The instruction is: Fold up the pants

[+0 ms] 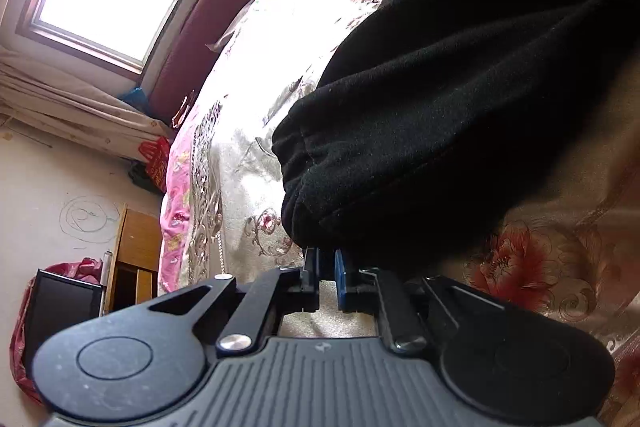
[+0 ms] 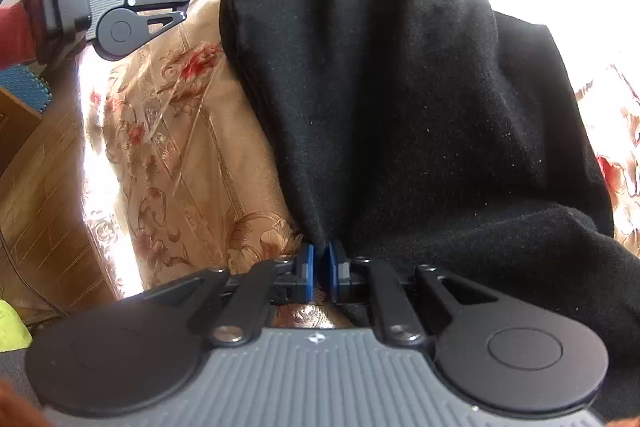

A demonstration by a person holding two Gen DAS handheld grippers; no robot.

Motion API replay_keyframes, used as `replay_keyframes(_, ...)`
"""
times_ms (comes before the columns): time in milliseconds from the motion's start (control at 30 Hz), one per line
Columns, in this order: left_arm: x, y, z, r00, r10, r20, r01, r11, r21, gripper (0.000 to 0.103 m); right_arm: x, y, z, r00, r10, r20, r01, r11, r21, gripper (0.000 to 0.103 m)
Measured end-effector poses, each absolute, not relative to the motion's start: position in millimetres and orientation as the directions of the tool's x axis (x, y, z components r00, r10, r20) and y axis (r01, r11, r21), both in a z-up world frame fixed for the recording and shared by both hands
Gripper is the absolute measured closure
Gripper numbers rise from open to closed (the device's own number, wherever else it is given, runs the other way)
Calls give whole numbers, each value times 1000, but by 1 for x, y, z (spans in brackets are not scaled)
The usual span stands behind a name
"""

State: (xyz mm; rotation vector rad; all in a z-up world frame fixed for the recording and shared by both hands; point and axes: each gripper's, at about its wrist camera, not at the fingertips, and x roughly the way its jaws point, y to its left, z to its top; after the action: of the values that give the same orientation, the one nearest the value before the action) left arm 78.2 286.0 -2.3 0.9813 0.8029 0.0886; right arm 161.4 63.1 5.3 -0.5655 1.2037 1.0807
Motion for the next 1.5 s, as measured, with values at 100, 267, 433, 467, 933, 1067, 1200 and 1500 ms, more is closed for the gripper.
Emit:
replay_keyframes(100,82,283,-15,741,393,-545,328,496,804,49,159,62,8,-9,365,-931,-897,409,170,91)
replay_keyframes(267,89,273,-26,778,315,-543,382,449,808,45,160,63,5,-8,361,-933,-893,417,169,91)
replay_keyframes(433,111,282,-21,782,320,-535,353,479,803,47,160,66,4,-11,353,-936,-890,424,170,91)
replay_keyframes(467,115,285,-16,773,318,-549,351,507,788,56,160,65,4,-8,352,-936,-890,424,167,94)
replay_keyframes(933,92,284,-58,750,408,-520,368,396,841,71,151,79,-7,-9,343,-939,-873,455,175,91)
replay_keyframes(1067,92,279,-45,736,431,-522,342,428,836,62,157,62,11,0,404,-915,-853,478,211,91)
replay_keyframes(1200,85,280,-10,687,482,-543,293,501,815,61,167,24,37,56,438,-897,-804,553,220,90)
replay_keyframes(1500,94,171,33,726,269,-633,379,612,694,61,234,-148,39,273,227,-935,-351,928,123,88)
